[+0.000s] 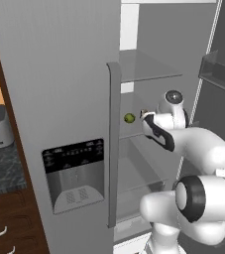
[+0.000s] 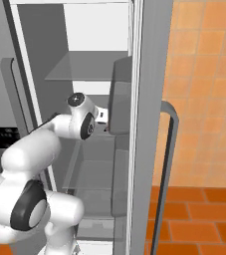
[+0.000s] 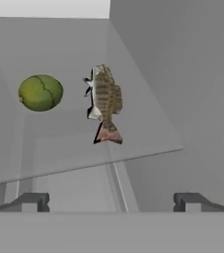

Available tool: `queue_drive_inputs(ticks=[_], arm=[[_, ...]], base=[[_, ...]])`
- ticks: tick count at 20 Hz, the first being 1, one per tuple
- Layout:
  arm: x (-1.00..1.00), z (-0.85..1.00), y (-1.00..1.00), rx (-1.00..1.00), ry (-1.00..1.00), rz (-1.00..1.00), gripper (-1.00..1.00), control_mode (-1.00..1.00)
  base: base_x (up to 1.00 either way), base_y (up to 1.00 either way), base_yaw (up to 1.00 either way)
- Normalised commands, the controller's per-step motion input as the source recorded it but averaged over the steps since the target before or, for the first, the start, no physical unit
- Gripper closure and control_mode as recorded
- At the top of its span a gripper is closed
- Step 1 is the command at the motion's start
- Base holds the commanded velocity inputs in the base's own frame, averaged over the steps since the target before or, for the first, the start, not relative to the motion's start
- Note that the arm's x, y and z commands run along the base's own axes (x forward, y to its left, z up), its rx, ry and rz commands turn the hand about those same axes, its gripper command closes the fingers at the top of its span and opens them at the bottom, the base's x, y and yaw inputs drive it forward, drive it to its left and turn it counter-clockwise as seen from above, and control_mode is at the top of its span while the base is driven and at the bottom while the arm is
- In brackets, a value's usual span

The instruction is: Place one lime and one fish in each tupperware on the nearby counter, to pack two identical lunches.

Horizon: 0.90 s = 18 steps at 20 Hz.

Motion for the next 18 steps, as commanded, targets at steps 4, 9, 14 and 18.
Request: queue_drive_inputs(ticks=[4,9,14,18], arm=[[0.34,-0.26,-0.09,0.01,0.0,0.0,-1.0,-1.0],[0.34,-0.3,0.0,0.0,0.0,0.0,-1.0,-1.0],[0.58,-0.15,0.0,0.01,0.0,-0.01,-1.0,-1.0],[0.62,-0.04,0.0,0.04,0.0,0.0,-1.0,-1.0]], base=[[0.0,0.0,0.0],[0.0,0.0,0.0],[0.0,0.0,0.0],[0.0,0.0,0.0]])
